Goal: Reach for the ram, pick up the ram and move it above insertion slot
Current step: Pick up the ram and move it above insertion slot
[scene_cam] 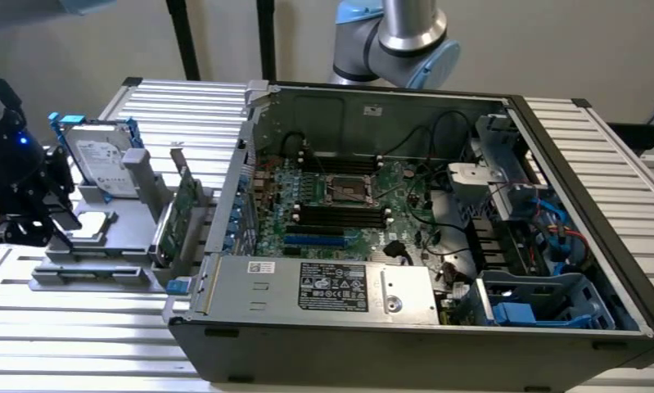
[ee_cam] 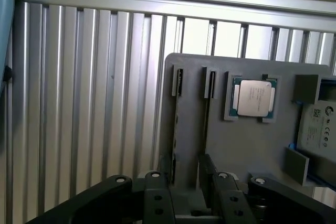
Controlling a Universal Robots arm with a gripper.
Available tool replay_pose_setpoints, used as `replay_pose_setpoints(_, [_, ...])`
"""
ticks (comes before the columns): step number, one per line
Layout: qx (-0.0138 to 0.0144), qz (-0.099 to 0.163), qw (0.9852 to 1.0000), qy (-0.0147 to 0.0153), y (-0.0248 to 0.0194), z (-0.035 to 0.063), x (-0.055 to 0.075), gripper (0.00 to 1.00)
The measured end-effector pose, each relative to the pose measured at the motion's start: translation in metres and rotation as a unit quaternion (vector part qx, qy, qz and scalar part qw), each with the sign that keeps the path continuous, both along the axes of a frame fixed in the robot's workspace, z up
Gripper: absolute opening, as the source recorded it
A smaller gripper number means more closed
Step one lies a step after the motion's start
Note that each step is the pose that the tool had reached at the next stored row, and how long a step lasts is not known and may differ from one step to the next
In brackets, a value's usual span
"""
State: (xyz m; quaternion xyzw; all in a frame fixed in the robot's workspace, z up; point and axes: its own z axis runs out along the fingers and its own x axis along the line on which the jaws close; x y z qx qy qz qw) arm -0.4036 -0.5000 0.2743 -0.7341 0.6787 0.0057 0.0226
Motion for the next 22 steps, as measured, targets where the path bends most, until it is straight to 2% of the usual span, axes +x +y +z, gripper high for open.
replay_pose_setpoints(9, [0.0, 0.0, 1.0, 0.0005, 0.0, -0.0164, 0.0, 0.36])
replay_pose_setpoints(12, [0.0, 0.0, 1.0, 0.0019, 0.0, -0.0216, 0.0, 0.36])
replay_pose_setpoints(18, [0.0, 0.0, 1.0, 0.0086, -0.0001, -0.0303, 0.001, 0.36])
replay_pose_setpoints(22, [0.0, 0.0, 0.9999, 0.0153, -0.0002, -0.0352, 0.001, 0.36])
